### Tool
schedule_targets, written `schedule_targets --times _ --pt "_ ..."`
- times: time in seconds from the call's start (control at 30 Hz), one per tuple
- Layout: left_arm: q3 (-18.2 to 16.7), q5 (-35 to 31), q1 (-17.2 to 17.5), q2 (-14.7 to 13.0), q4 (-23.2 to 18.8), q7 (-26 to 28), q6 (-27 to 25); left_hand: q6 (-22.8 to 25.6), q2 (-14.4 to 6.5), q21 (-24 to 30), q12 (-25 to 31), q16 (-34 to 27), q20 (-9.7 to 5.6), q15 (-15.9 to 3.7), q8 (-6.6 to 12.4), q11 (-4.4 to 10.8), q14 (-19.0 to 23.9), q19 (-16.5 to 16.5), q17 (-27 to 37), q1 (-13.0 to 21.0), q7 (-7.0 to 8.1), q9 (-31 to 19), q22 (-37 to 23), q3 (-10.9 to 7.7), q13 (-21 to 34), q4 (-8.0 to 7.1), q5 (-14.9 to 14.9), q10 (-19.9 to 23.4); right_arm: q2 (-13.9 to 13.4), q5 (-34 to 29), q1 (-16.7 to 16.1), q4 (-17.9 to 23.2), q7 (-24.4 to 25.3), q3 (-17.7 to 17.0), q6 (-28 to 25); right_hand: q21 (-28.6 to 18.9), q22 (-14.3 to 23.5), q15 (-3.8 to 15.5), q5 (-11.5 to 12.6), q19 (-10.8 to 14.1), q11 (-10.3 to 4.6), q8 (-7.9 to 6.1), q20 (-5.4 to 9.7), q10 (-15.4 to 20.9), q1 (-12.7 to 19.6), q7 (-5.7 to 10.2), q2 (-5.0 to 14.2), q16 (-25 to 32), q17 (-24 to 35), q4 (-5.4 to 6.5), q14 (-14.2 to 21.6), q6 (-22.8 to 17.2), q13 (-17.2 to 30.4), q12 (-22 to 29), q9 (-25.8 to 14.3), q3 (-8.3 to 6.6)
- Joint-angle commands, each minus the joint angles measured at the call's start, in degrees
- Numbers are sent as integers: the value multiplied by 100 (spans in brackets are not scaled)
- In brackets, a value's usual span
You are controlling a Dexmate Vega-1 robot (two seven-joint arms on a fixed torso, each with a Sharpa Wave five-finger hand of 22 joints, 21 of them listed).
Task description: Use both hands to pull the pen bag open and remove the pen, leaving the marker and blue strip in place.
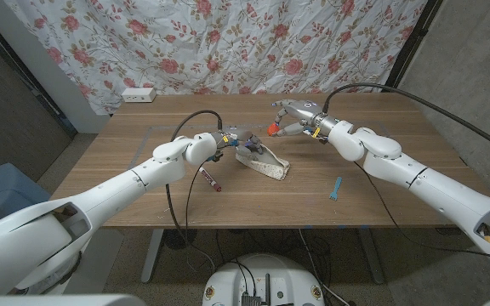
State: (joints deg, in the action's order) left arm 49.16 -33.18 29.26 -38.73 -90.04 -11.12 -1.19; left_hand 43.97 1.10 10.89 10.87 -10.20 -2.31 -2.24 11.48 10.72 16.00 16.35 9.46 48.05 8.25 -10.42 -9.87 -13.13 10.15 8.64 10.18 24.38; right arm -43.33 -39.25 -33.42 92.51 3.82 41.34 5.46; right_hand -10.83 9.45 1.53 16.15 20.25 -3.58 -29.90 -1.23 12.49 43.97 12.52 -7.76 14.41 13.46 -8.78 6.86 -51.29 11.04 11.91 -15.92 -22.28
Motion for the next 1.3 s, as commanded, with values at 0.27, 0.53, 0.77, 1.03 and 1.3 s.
schedule_targets --times 0.27,0.53,0.77,1.03,1.3 --pt "-39 -42 16 10 -184 -80 -101 253 -131 39 62 -33 1 -539 60 -20 157 128 10 85 -50 0 1 -99 6 26 21 196 -69 192 0 -121 55 -123 -235 9 16 0 41 0 -3 -61 -40 91 57 3 81 24 37 6 -4 -69 13 5 -15 24" --pt "-107 -20 62 -20 -320 -59 -148 375 -212 48 67 -40 1 -549 64 -17 228 179 8 145 -49 2 0 -150 6 43 27 269 -110 263 -44 -153 51 -146 -417 9 16 4 43 -1 -7 -70 -40 100 61 3 88 25 41 7 -6 -71 14 3 -21 31" --pt "-154 -17 94 -75 -470 -106 -198 510 -258 63 88 -58 -16 -568 69 -3 366 261 5 189 -59 2 -1 -184 6 58 25 394 -152 257 -70 -158 72 -137 -553 8 16 2 45 2 3 -79 -38 110 66 3 94 29 45 8 2 -72 14 2 -26 38" --pt "-242 18 168 -165 -662 -129 -224 609 -296 56 91 -48 -15 -580 75 -3 403 274 4 221 -83 -1 -2 -210 7 65 27 463 -210 240 -91 -177 87 -125 -687 9 16 6 48 0 -8 -88 -32 129 74 4 102 33 49 8 6 -70 14 2 -33 45" --pt "-399 80 261 -298 -900 -165 -288 656 -298 52 91 -58 -16 -564 64 18 495 290 3 231 -107 -8 -2 -217 10 69 24 524 -251 298 -123 -210 120 -147 -794 7 16 13 50 5 -12 -97 -31 150 81 5 114 37 52 9 13 -74 15 6 -38 48"
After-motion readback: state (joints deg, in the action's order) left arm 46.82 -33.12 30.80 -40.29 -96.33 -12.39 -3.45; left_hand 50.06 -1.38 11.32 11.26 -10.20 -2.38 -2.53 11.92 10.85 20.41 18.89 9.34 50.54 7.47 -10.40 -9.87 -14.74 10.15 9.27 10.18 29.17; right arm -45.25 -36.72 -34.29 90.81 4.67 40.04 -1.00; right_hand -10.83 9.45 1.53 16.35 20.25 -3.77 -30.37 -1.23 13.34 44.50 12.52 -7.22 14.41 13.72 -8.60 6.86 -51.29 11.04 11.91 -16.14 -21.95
